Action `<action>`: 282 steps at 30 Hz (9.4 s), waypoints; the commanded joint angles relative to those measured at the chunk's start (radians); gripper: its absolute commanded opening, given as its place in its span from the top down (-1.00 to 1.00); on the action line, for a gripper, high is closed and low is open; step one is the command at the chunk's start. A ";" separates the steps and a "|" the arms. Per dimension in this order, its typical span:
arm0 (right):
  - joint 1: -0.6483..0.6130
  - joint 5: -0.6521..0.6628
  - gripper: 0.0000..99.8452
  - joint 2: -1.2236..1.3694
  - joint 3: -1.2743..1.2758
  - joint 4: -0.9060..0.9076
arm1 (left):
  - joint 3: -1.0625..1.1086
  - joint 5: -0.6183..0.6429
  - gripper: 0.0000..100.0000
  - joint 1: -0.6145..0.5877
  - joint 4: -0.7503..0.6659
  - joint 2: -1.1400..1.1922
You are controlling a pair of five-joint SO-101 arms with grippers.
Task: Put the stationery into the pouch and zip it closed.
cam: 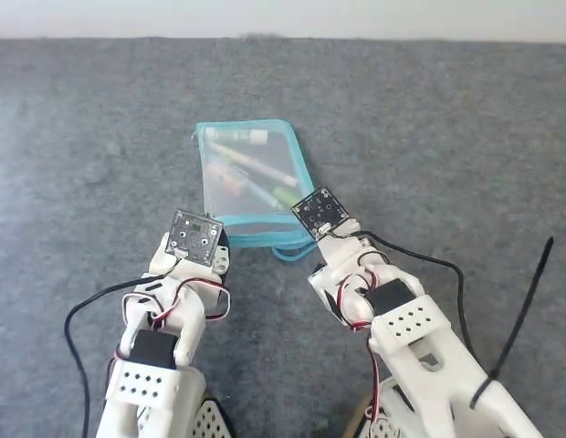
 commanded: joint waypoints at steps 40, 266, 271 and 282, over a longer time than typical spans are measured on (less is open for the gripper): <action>0.077 -0.051 0.95 -0.031 -0.258 0.133 | -0.005 -0.002 0.98 0.006 -0.003 -0.005; 0.035 0.143 0.99 0.188 -0.479 0.074 | -0.280 0.066 0.68 -0.107 0.249 -0.006; 0.035 0.129 0.99 0.206 -0.534 0.136 | -0.364 0.084 0.68 -0.120 0.365 -0.006; 0.028 0.040 0.99 0.429 -0.833 0.312 | -0.323 -0.040 0.68 0.023 0.520 -0.302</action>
